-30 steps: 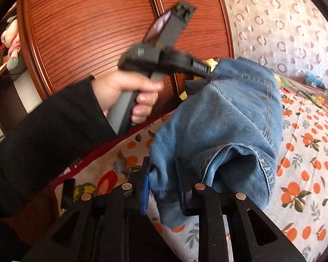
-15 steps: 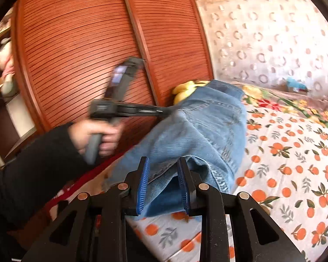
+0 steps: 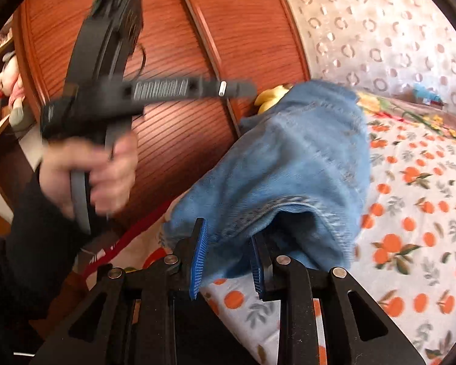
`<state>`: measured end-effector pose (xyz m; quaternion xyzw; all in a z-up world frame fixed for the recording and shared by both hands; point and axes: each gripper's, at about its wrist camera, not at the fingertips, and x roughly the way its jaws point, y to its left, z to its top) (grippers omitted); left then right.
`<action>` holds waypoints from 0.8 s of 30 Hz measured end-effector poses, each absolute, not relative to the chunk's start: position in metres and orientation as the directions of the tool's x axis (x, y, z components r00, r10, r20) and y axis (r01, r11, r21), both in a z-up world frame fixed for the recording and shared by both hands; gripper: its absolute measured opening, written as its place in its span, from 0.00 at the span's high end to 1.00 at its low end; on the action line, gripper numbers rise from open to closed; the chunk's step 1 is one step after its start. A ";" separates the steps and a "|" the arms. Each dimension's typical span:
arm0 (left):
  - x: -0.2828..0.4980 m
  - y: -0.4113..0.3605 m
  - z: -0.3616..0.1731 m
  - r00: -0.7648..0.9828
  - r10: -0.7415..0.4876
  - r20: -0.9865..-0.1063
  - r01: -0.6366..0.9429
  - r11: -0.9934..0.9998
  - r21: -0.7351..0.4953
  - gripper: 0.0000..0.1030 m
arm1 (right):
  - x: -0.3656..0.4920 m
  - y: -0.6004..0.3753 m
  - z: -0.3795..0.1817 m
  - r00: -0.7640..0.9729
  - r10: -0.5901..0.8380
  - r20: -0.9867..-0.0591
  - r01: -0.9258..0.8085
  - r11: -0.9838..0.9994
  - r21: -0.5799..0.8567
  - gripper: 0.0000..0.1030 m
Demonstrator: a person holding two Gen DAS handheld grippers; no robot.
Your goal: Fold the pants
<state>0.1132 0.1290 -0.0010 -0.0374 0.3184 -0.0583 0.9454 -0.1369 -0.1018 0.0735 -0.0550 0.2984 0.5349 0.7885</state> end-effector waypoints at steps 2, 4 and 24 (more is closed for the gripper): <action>0.112 0.121 -0.008 0.780 -0.141 -0.610 0.097 0.990 -0.105 0.88 | -0.131 -0.112 0.078 0.288 0.806 -0.518 -0.869 0.447 0.212 0.74; 0.109 0.115 -0.020 0.763 -0.143 -0.631 0.103 0.990 -0.099 0.87 | -0.133 -0.124 0.085 0.327 0.797 -0.508 -0.860 0.474 0.191 0.74; 0.083 0.141 -0.038 0.754 -0.080 -0.651 -0.008 0.991 -0.131 0.82 | -0.153 -0.075 0.073 0.374 0.725 -0.579 -0.847 0.520 0.105 0.72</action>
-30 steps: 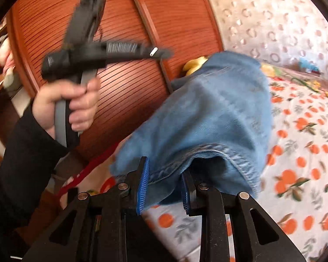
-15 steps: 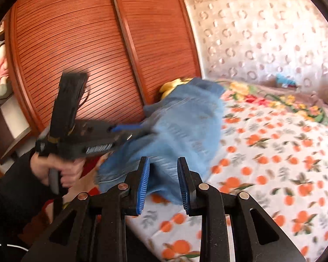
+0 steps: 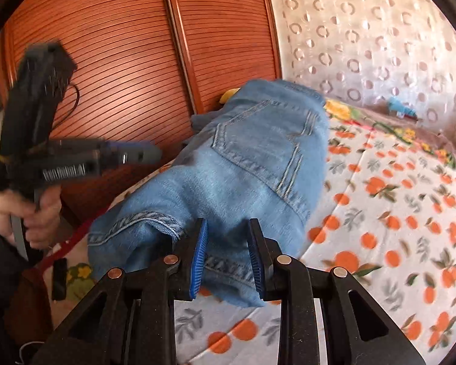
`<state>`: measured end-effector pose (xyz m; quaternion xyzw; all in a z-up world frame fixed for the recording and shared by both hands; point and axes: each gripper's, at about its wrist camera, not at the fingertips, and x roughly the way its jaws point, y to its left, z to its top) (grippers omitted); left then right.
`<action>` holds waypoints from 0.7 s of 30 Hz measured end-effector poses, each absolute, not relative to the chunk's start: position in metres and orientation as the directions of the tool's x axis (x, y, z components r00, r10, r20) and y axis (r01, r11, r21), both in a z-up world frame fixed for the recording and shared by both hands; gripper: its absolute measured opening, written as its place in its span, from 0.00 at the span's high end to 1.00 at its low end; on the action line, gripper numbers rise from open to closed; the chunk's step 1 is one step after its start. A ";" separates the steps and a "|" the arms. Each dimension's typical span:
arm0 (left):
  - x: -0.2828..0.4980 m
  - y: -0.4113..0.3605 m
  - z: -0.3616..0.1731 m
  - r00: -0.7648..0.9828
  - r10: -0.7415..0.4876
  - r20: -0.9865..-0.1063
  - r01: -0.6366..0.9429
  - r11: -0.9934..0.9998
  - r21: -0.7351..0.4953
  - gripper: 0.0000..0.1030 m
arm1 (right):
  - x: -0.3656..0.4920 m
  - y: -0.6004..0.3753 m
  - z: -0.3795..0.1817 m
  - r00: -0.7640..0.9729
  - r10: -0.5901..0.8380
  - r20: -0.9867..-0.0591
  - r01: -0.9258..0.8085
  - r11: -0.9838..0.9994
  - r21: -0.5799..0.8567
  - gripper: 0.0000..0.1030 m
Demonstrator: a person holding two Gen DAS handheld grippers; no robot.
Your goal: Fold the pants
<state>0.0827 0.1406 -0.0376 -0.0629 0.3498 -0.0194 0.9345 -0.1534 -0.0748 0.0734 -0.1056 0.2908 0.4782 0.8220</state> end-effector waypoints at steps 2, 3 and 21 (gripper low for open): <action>0.085 0.134 -0.030 0.762 -0.106 -0.639 0.019 0.990 -0.142 0.77 | -0.153 -0.072 0.066 0.358 0.721 -0.593 -0.847 0.518 0.119 0.72; 0.087 0.128 -0.027 0.767 -0.117 -0.631 0.034 0.989 -0.141 0.76 | -0.153 -0.072 0.063 0.355 0.717 -0.599 -0.849 0.516 0.114 0.72; 0.087 0.113 -0.084 0.699 -0.114 -0.706 0.039 0.992 -0.121 0.76 | -0.103 -0.114 0.070 0.391 0.721 -0.573 -0.809 0.565 0.159 0.72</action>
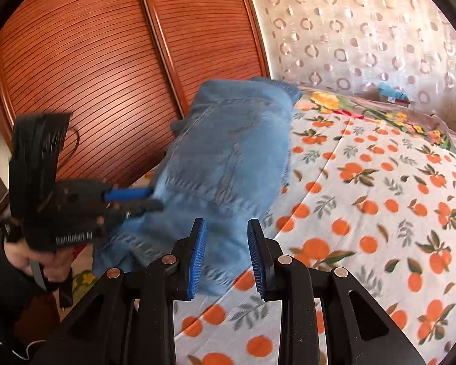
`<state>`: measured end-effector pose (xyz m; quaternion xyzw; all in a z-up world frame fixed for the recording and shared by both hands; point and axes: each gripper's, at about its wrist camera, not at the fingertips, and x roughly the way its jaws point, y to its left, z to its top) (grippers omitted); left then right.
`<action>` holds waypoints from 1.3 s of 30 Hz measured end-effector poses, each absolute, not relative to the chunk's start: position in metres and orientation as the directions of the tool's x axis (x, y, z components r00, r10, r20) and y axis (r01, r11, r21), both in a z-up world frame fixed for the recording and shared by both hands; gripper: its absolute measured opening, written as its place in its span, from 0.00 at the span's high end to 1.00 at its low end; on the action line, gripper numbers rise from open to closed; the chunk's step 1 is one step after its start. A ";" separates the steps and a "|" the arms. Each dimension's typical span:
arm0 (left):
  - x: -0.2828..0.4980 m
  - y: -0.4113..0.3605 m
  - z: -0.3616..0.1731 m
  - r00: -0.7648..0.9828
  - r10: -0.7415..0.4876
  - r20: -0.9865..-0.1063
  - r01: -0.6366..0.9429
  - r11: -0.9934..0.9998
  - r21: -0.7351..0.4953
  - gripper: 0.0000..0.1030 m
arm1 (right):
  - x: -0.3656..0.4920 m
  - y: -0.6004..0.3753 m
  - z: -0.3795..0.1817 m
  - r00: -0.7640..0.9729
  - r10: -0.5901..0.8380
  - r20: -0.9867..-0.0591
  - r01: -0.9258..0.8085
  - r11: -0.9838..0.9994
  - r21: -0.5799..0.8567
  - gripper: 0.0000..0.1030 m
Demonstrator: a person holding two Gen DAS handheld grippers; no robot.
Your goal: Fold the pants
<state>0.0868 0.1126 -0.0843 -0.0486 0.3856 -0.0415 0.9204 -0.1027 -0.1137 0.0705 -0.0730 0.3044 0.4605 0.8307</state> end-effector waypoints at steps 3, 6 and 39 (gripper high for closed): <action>0.085 0.113 -0.086 0.708 -0.121 -0.696 0.034 0.990 -0.137 0.76 | -0.099 -0.111 0.078 0.395 0.721 -0.569 -0.816 0.560 0.143 0.72; 0.084 0.112 -0.086 0.719 -0.116 -0.685 0.036 0.991 -0.130 0.76 | -0.092 -0.100 0.085 0.397 0.724 -0.564 -0.833 0.542 0.109 0.69; 0.126 0.178 -0.098 0.696 -0.178 -0.696 -0.074 0.946 -0.316 0.53 | 0.144 0.022 0.044 0.115 0.750 -0.652 -0.822 0.441 0.361 0.20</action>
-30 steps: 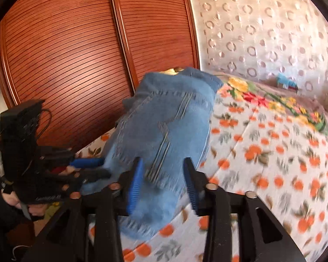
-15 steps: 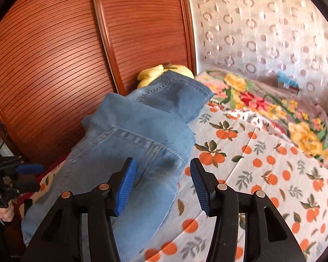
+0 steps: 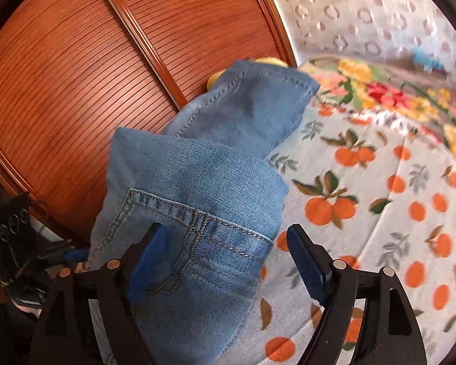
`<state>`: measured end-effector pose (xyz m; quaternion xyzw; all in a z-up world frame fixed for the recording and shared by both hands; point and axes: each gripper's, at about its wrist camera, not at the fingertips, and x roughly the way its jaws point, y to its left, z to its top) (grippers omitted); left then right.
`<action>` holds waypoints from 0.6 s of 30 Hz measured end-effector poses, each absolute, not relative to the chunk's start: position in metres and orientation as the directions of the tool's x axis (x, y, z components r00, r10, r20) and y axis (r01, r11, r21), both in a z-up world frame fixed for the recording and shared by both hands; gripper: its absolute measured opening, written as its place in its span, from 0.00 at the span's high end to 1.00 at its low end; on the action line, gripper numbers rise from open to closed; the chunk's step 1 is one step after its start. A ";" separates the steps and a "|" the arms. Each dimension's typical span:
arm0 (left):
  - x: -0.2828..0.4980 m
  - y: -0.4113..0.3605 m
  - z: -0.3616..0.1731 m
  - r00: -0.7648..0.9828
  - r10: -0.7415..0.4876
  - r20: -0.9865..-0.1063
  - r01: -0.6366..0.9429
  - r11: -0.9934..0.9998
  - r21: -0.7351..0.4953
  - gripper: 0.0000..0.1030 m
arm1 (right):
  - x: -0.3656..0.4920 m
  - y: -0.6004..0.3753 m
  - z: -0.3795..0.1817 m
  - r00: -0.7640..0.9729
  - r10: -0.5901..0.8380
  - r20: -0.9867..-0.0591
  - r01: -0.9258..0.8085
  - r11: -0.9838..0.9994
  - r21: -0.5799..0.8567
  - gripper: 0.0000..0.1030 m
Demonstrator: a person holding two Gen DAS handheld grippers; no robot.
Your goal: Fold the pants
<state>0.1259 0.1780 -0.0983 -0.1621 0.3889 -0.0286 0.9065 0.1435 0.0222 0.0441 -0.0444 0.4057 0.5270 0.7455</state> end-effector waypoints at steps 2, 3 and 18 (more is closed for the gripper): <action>0.129 0.177 -0.101 0.690 -0.184 -0.700 -0.069 0.946 -0.317 0.53 | 0.152 0.026 0.039 0.062 0.761 -0.645 -0.809 0.417 0.414 0.20; 0.130 0.177 -0.100 0.689 -0.188 -0.700 -0.067 0.945 -0.320 0.53 | 0.155 0.030 0.036 0.033 0.764 -0.645 -0.805 0.402 0.436 0.20; 0.157 0.183 -0.107 0.625 -0.298 -0.721 -0.003 0.923 -0.384 0.52 | 0.174 0.015 0.037 0.097 0.782 -0.616 -0.846 0.391 0.363 0.73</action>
